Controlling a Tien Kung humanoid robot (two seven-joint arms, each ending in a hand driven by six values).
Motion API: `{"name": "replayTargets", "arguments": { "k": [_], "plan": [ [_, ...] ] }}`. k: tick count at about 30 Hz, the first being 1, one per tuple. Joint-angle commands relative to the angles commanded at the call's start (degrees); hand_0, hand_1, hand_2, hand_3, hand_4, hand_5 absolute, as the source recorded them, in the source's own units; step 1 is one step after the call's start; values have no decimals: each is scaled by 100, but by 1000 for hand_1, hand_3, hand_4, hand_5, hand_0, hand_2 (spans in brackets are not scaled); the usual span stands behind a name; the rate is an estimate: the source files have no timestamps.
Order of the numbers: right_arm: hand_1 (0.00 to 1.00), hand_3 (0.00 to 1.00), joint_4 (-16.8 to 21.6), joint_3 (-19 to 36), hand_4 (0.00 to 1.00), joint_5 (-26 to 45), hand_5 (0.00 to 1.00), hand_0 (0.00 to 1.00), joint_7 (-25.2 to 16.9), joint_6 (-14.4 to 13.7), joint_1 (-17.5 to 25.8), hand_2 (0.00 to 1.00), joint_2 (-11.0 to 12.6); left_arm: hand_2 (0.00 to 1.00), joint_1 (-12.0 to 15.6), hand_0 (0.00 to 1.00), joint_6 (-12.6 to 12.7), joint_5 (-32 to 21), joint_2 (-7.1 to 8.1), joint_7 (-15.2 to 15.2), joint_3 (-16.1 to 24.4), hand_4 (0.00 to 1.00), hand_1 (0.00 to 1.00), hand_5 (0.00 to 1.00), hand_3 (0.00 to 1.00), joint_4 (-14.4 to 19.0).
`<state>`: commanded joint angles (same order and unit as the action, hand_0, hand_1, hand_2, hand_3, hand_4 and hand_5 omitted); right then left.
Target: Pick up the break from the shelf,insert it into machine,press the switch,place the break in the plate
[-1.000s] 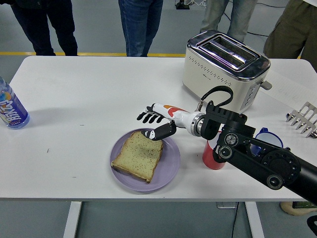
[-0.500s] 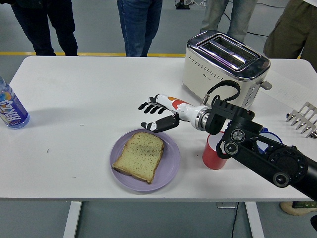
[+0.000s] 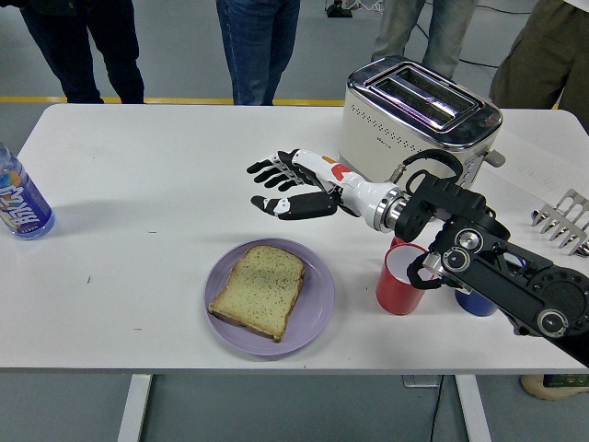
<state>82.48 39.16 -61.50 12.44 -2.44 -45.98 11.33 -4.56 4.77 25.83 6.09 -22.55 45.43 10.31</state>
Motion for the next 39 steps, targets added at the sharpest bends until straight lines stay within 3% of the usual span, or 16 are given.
{"name": "replayTargets", "arguments": {
  "k": [10,24,39],
  "plan": [
    [747,744,277,272,615,903,290,790,-399,-189,85,726,142,652,8,375,-1,-21,-3,3,-10,645,497,998,779,0],
    [725,718,607,899,584,2186,296,777,-1133,-708,364,710,407,652,8,376,4,-80,-7,15,-52,645,498,998,778,0],
    [725,711,672,1703,550,2797,269,776,-1380,-864,808,714,626,651,77,377,11,2,-16,2,8,645,498,998,779,0]
  ]
}}
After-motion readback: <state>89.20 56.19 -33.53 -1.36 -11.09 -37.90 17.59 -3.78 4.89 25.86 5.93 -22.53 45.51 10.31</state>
